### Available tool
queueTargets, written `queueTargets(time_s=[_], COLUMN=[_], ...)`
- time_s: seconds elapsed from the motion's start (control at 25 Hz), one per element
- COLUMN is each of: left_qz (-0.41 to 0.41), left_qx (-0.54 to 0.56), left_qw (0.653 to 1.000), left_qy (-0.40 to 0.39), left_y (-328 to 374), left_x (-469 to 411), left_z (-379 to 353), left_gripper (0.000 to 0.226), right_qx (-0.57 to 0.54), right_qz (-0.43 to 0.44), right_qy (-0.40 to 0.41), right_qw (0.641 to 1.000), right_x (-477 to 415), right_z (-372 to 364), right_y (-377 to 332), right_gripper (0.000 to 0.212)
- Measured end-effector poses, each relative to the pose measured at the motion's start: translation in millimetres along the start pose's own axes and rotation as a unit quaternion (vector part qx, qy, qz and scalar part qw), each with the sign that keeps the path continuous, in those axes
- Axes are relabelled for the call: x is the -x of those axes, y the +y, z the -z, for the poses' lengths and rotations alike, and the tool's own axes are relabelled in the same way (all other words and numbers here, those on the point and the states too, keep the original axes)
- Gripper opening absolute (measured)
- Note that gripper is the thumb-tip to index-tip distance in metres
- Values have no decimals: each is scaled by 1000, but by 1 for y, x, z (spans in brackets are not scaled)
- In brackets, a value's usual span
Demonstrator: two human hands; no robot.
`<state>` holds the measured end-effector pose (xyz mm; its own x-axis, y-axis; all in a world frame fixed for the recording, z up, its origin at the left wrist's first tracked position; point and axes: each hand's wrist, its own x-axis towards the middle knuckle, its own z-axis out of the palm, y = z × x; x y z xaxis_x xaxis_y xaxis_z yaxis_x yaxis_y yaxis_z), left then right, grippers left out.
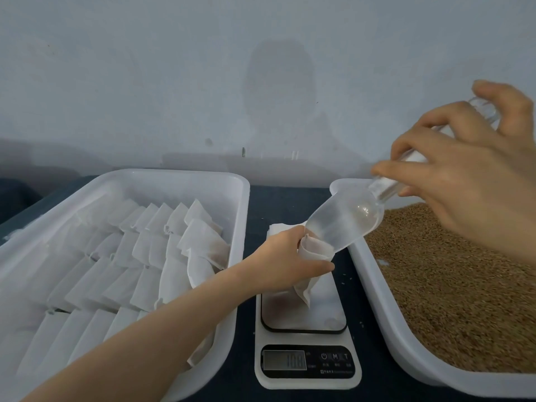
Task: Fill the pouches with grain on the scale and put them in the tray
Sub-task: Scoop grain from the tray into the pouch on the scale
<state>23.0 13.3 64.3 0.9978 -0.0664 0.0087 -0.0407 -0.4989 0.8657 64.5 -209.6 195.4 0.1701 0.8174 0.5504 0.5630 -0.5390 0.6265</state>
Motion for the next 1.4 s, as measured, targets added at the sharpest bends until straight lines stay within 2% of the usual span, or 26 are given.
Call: queueTargets(time_s=[0.08, 0.2, 0.28, 0.4, 0.48, 0.56, 0.84, 0.88, 0.92, 0.96, 1.04, 1.08, 1.12, 1.16, 1.24, 1.28, 1.4], left_qz=[-2, 1, 3, 3, 3, 1, 0, 0, 0, 0, 2, 4, 6, 8, 10, 8, -2], left_qx=[-7, -17, -18, -25, -25, -21, -26, -26, -27, -27, -29, -27, -25, -23, -24, -27, -34], left_qw=[1000, 1000, 1000, 1000, 1000, 1000, 1000, 1000, 1000, 1000, 1000, 1000, 1000, 1000, 1000, 1000, 999], left_qy=[-2, 0, -1, 2, 0, -3, -2, -2, -2, -2, -4, -6, -7, -8, -6, -6, -6], left_y=[1, 2, 2, 2, 2, 2, 2, 2, 2, 2, 2, 2, 2, 2, 3, 3, 4], left_x=[0, 0, 0, 0, 0, 0, 0, 0, 1, 1, 0, 0, 0, 0, 0, 0, 1], left_z=[0, 0, 0, 0, 0, 1, 0, 0, 0, 0, 1, 1, 0, 0, 0, 0, 0], left_gripper=[39, 39, 40, 41, 39, 38, 39, 38, 38, 38, 38, 39, 39, 39, 39, 39, 36], right_qx=[-22, -46, -66, -112, -146, -157, -137, -140, -141, -147, -226, -296, -371, -447, -554, -576, -561], right_qz=[-50, -216, -344, -459, -479, -476, -421, -420, -418, -418, -424, -420, -406, -380, -309, -273, -204], right_qy=[-6, -32, -98, -276, -379, -436, -524, -529, -512, -460, -278, -188, -133, -110, -116, -131, -184], right_qw=[998, 975, 931, 837, 778, 748, 728, 725, 737, 770, 832, 837, 824, 802, 764, 760, 781], right_x=[7, 25, 37, 50, 58, 63, 68, 67, 66, 63, 53, 46, 39, 32, 25, 23, 24], right_z=[-10, -36, -58, -89, -104, -116, -124, -123, -122, -120, -111, -102, -92, -81, -63, -59, -62], right_y=[14, 33, 32, 12, -2, -12, -34, -35, -35, -35, -34, -37, -41, -47, -60, -66, -75], right_gripper=[25, 25, 28, 26, 23, 17, 35, 34, 31, 29, 25, 21, 16, 13, 23, 28, 33])
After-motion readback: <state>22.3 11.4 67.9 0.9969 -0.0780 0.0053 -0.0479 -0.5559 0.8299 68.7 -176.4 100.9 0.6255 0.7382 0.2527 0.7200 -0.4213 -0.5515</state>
